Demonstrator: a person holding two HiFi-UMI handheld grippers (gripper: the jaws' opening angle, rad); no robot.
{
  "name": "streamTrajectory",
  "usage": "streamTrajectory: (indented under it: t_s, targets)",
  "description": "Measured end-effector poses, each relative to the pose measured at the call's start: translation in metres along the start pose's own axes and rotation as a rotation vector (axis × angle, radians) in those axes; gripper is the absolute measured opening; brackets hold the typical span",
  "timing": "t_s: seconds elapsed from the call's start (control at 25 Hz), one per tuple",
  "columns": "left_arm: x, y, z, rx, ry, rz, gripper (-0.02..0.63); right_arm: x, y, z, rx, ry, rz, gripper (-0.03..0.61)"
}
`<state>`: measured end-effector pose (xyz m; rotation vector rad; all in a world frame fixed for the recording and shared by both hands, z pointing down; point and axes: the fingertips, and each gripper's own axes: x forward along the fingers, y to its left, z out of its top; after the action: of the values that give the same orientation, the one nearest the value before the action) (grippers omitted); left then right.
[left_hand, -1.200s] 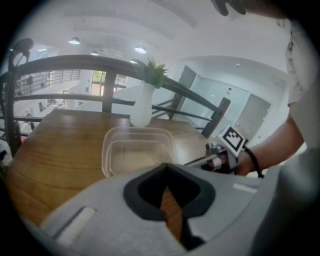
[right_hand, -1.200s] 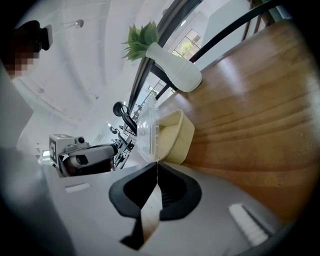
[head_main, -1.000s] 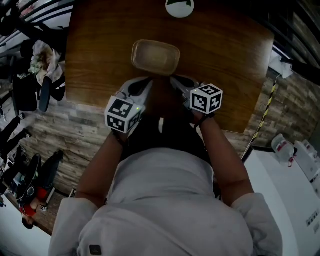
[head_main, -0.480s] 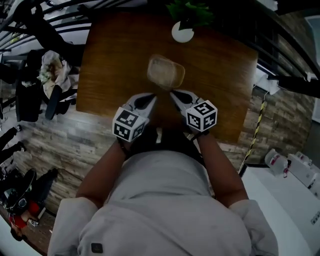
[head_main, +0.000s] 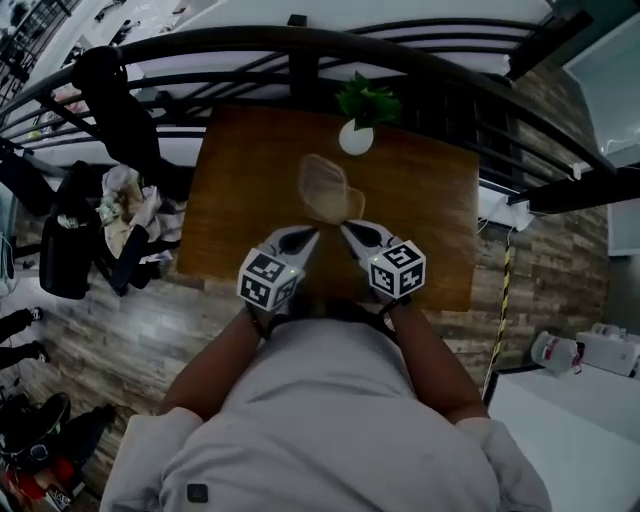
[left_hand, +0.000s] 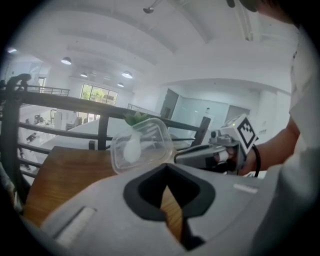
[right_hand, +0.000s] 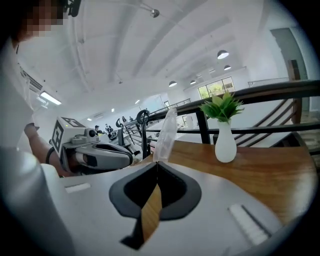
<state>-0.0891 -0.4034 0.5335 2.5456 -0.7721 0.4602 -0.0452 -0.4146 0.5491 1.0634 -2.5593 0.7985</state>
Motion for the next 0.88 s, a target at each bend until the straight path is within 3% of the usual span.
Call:
streamTrajectory:
  t_s: [0.48, 0.88]
  targets:
    - [-0.044, -0.02, 0.021, 0.066, -0.084, -0.057, 0.003, -0.027, 0.047, 0.027, -0.09, -0.081, -0.066, 0.006]
    - [-0.065, -0.052, 0.038, 0.055, -0.146, 0.038, 0.003, -0.069, 0.058, 0.046, -0.151, -0.105, -0.003, 0.006]
